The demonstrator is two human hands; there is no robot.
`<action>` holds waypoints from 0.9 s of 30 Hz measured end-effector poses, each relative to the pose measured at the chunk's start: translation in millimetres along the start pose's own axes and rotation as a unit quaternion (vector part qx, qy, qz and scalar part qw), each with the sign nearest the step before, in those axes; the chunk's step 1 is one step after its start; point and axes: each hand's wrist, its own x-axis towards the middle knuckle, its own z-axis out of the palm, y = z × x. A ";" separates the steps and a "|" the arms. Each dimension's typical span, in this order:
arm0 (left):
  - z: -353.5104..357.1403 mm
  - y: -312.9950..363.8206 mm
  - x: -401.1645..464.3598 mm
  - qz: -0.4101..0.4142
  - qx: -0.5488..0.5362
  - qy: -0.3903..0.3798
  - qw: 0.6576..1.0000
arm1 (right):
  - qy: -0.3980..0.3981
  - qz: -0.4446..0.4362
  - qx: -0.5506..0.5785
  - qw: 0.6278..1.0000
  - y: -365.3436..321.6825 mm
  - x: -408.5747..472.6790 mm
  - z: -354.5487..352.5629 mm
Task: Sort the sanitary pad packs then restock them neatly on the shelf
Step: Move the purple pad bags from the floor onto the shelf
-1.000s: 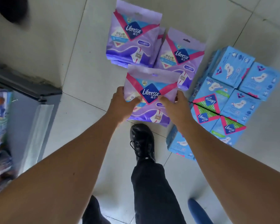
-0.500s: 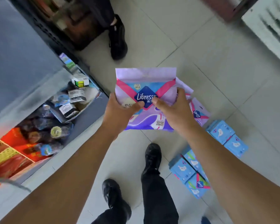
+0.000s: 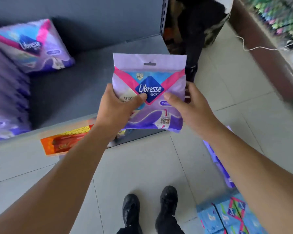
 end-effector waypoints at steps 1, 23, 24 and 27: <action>-14.3 0.4 0.7 0.003 -0.008 0.018 1.000 | -0.019 -0.009 -0.013 1.000 -6.3 3.9 10.9; -167.3 -65.3 56.9 0.037 0.044 0.276 0.959 | -0.102 -0.109 -0.110 0.983 -51.9 83.2 216.8; -171.4 -67.5 65.5 0.041 0.050 0.282 0.957 | -0.087 -0.114 -0.110 0.984 -52.8 90.3 226.9; -179.8 -70.4 86.0 0.045 0.072 0.305 0.948 | -0.056 -0.135 -0.117 0.982 -59.6 112.1 256.7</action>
